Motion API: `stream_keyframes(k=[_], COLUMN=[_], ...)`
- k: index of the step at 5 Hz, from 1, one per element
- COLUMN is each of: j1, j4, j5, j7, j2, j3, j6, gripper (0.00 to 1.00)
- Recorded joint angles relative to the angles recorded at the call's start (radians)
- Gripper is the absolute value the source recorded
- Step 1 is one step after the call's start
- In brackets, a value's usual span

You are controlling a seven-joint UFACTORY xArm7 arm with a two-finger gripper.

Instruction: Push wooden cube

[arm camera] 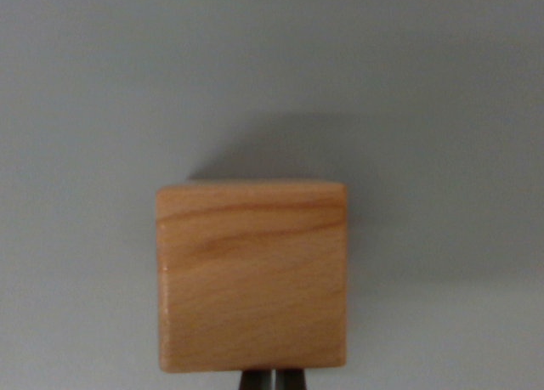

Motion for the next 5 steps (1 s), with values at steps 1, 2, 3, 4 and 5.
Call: stream_keyframes(k=[1,2,3,4,5], j1=[0.0010,0.0010,0.0019,0.0019,0.0029], j4=[0.047,0.047,0.095,0.095,0.142], j5=[0.0028,0.0028,0.0057,0.0057,0.0085], j7=[0.001,0.001,0.001,0.001,0.002], j2=[0.030,0.030,0.061,0.061,0.091], j3=[0.002,0.002,0.004,0.004,0.005], j6=[0.017,0.017,0.034,0.034,0.051], gripper=[1.00,1.00,1.00,1.00,1.00])
